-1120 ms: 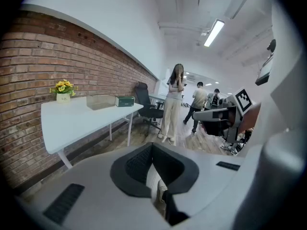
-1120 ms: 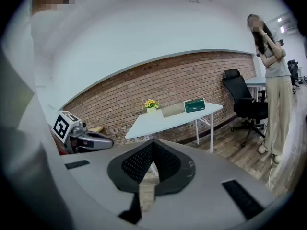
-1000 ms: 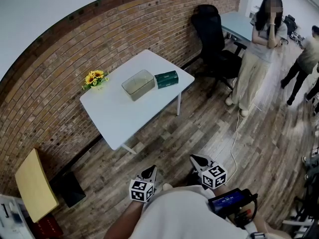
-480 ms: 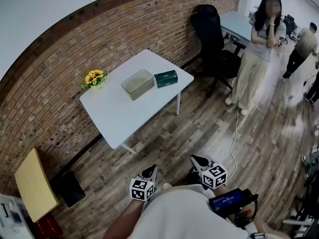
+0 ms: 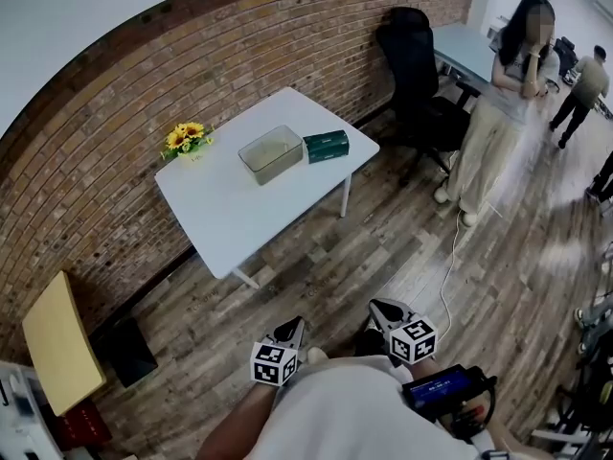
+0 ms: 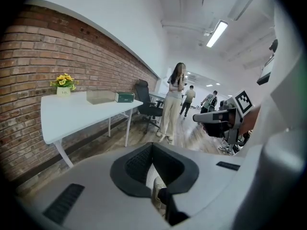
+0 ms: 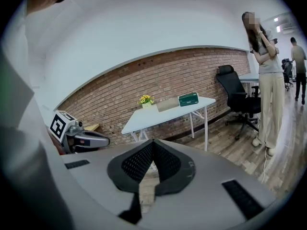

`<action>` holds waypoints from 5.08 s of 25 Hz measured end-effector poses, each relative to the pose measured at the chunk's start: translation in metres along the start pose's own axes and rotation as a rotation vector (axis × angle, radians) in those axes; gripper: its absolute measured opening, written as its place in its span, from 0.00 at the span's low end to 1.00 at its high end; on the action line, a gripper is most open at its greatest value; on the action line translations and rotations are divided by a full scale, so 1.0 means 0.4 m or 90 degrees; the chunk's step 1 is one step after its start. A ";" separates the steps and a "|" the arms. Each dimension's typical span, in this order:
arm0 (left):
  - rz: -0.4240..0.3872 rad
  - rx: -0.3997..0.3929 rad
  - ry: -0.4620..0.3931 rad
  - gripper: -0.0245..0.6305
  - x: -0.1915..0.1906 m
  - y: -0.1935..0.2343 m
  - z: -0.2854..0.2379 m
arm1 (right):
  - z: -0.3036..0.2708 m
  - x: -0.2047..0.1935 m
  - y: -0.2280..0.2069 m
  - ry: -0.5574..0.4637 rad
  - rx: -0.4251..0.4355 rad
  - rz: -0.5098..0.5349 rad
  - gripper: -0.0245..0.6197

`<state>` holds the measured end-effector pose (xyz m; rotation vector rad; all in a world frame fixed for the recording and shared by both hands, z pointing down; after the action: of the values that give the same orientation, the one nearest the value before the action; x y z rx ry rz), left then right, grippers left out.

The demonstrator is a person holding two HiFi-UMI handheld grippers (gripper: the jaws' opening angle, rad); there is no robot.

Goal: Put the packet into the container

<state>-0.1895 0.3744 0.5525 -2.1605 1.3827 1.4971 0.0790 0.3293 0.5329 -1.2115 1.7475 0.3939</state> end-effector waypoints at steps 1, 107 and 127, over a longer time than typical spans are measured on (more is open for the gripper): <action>0.004 0.001 0.000 0.05 -0.003 -0.001 0.000 | 0.001 -0.002 -0.002 0.005 -0.002 0.001 0.05; -0.103 0.036 0.078 0.05 0.705 0.552 -0.585 | -0.833 0.605 -0.420 0.058 0.075 0.034 0.05; -0.255 -0.009 0.224 0.05 0.853 0.577 -0.824 | -0.891 0.601 -0.520 0.077 0.090 -0.012 0.05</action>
<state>-0.1286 -0.1484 0.5143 -2.6042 0.9335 1.0206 0.0582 -0.1470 0.5628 -1.1703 1.8322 0.1861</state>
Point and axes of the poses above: the fingertips, and each gripper's own axes: z backward along the fingers, y to its left, x out of its top, the point moved 8 cm from there along z, backward along the fingers, and after that the axes turned 10 degrees about -x, right-handed, at the moved point
